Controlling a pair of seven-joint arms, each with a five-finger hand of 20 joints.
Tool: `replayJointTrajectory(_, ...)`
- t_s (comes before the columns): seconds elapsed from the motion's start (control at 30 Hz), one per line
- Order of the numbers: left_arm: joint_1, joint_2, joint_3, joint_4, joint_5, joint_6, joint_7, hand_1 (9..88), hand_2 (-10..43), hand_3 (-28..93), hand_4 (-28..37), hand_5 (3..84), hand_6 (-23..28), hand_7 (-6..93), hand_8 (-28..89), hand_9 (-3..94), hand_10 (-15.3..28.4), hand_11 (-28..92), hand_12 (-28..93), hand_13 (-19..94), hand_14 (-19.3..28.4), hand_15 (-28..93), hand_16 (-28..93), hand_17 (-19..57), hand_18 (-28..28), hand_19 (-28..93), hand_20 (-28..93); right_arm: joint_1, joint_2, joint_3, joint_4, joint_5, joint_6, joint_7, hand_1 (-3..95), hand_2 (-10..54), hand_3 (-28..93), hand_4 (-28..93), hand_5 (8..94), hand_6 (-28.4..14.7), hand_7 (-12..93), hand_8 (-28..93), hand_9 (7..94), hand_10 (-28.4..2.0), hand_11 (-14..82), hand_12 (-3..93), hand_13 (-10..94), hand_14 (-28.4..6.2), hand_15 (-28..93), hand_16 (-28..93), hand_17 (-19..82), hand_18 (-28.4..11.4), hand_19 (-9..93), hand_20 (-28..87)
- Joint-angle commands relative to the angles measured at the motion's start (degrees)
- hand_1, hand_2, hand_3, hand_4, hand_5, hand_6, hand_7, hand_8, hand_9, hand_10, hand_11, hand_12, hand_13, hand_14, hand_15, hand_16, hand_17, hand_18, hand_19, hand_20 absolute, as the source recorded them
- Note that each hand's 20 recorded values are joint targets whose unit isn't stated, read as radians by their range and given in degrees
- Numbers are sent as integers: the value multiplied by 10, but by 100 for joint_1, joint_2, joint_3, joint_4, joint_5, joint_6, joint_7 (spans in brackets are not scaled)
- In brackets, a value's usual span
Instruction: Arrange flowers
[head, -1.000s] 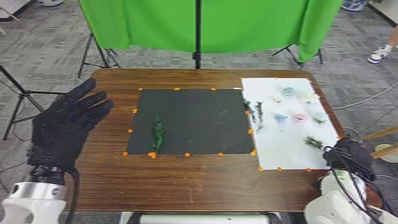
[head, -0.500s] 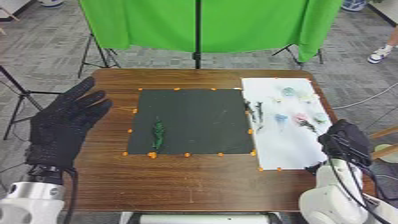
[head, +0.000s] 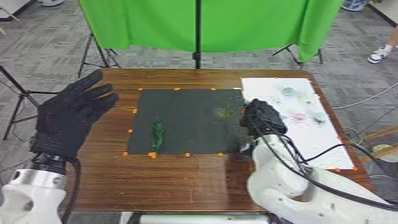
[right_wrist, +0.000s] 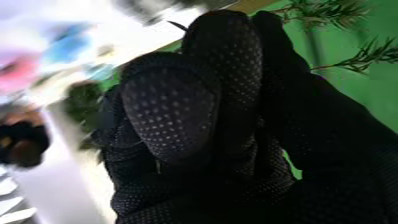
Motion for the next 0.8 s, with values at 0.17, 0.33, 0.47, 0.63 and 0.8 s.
replayJointTrajectory(0.17, -431, 226, 138, 140, 13, -228, -29, 234, 73, 764, -231, 371, 106, 150, -96, 327, 218, 265, 109, 239, 284, 496, -89, -101, 284, 592, 67, 1558, -1528, -1121, 913, 744, -145, -226, 555, -95, 713, -283, 919, -22, 176, 109, 937, -100, 395, 169, 916, -52, 597, 204, 473, -230, 932, 254)
replayJointTrajectory(0.33, -860, 268, 369, 308, 5, -398, -46, 234, 72, 764, -231, 371, 105, 150, -96, 327, 217, 266, 109, 240, 284, 496, -89, -101, 284, 593, 67, 1919, -1896, -1472, 1463, 1228, -147, -85, 542, -95, 724, -283, 918, -22, 177, 112, 937, -98, 398, 167, 918, -52, 598, 204, 475, -230, 932, 259)
replayJointTrajectory(0.47, -1042, 288, 466, 371, -6, -523, -90, 234, 73, 764, -231, 371, 105, 151, -96, 327, 218, 267, 109, 239, 284, 497, -89, -101, 284, 593, 66, 1952, -2072, -1574, 1729, 1403, -283, 125, 538, -95, 723, -282, 919, -20, 177, 112, 937, -97, 402, 167, 919, -53, 599, 204, 476, -231, 932, 261)
replayJointTrajectory(0.63, -963, 335, 406, 351, -23, -505, -14, 233, 72, 765, -230, 370, 105, 151, -96, 327, 218, 267, 108, 239, 284, 496, -90, -100, 284, 594, 66, 1847, -2069, -1585, 1694, 1390, -618, 247, 529, -95, 721, -273, 922, -17, 180, 109, 937, -96, 422, 165, 925, -53, 606, 203, 483, -234, 932, 275)
replayJointTrajectory(0.8, -1004, 387, 454, 379, -53, -513, 43, 234, 71, 766, -229, 371, 105, 151, -96, 327, 218, 267, 108, 239, 284, 497, -90, -100, 284, 594, 65, 1783, -2090, -1605, 1700, 1393, -1040, 190, 519, -95, 713, -266, 924, -17, 182, 107, 937, -97, 431, 160, 927, -54, 609, 204, 486, -237, 932, 287)
